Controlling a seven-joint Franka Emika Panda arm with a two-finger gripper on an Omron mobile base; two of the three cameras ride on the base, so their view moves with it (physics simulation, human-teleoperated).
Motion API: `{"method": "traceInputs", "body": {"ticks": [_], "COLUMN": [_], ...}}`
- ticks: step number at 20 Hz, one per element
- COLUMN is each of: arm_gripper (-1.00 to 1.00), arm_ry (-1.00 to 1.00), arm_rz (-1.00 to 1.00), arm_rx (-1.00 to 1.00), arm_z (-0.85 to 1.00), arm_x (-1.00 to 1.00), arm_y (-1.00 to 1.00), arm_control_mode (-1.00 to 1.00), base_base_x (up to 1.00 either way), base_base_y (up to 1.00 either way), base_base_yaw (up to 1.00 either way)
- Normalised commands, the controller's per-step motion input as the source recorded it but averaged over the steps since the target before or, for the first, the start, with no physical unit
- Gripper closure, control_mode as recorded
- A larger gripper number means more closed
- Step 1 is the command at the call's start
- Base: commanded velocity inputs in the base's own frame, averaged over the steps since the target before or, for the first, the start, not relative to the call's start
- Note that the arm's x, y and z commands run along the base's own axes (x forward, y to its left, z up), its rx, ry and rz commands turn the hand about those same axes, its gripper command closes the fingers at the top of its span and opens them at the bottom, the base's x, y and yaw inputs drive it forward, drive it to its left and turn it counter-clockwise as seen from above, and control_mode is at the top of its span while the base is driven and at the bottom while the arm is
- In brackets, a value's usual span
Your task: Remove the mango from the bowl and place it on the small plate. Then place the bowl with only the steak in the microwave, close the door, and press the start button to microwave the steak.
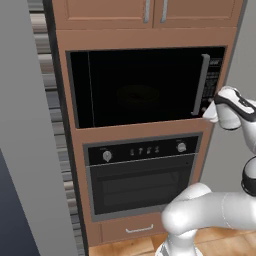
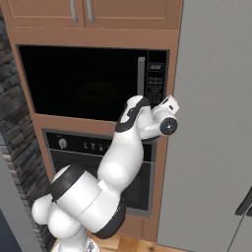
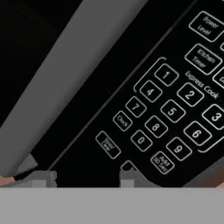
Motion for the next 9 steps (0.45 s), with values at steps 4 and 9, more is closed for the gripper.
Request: {"method": "traceInputs", "body": {"ticks": [4,9], "arm_gripper": [-1.00,-1.00], "arm_ry": [0.00,0.00], "arm_rz": [0.00,0.00], "arm_rx": [0.00,0.00], "arm_z": [-0.20,-0.17], "arm_x": [0.29,0.25], "arm_y": [0.00,0.00], "arm_control_mode": [-1.00,-1.00], "base_base_x": [0.00,0.00], "base_base_y": [0.00,0.00], "base_base_yaw": [0.00,0.00]}}
